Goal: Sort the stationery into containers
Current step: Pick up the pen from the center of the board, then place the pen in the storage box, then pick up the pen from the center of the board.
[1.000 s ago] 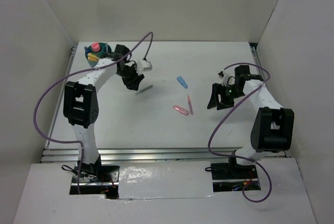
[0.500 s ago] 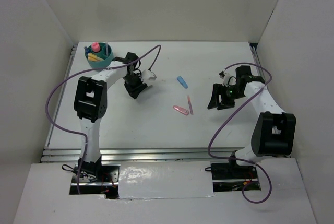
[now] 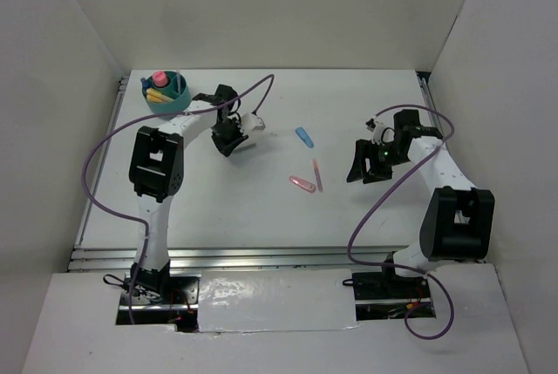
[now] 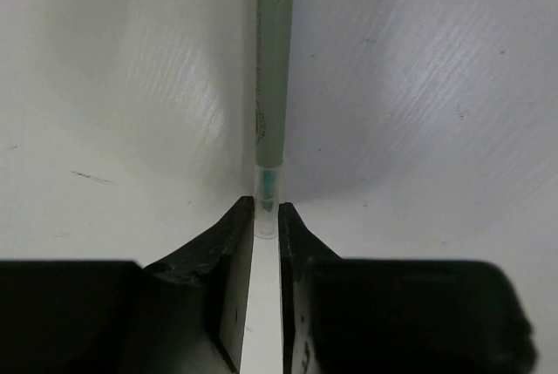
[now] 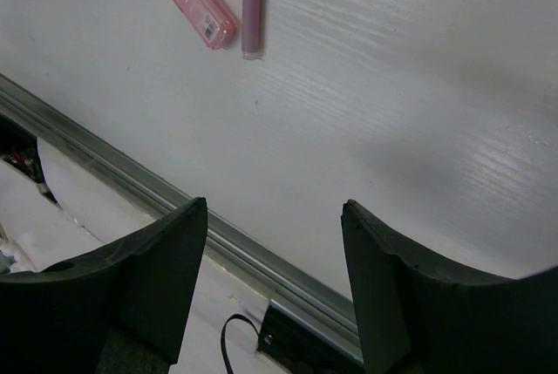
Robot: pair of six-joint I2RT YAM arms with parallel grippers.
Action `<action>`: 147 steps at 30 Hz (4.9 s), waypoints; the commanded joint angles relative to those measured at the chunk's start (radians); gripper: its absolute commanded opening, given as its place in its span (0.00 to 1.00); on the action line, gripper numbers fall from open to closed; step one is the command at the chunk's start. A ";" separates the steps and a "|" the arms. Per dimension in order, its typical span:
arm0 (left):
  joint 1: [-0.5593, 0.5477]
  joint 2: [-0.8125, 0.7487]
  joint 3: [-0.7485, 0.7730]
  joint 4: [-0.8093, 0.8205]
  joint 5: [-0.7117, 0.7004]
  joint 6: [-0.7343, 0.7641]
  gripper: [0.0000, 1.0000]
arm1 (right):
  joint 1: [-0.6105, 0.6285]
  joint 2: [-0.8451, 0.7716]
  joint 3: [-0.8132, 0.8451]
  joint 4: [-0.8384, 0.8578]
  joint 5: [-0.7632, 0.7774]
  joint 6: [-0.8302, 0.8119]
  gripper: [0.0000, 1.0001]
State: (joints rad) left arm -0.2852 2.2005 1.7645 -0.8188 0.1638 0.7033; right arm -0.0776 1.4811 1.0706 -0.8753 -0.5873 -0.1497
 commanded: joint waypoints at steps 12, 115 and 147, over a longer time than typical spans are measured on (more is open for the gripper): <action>-0.005 0.045 0.026 -0.033 -0.034 -0.005 0.35 | -0.010 -0.054 -0.011 0.021 -0.009 -0.005 0.70; 0.152 0.160 0.496 0.421 -0.816 1.641 0.57 | -0.050 -0.090 -0.072 0.058 -0.036 0.007 0.70; 0.357 -1.010 -0.489 0.633 0.359 -0.602 0.73 | 0.377 0.284 0.281 0.220 0.359 0.285 0.63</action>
State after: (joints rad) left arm 0.0872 1.3014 1.3159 -0.3153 0.4702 0.1917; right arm 0.2806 1.7199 1.2968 -0.6983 -0.2878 0.0887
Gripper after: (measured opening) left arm 0.725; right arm 0.633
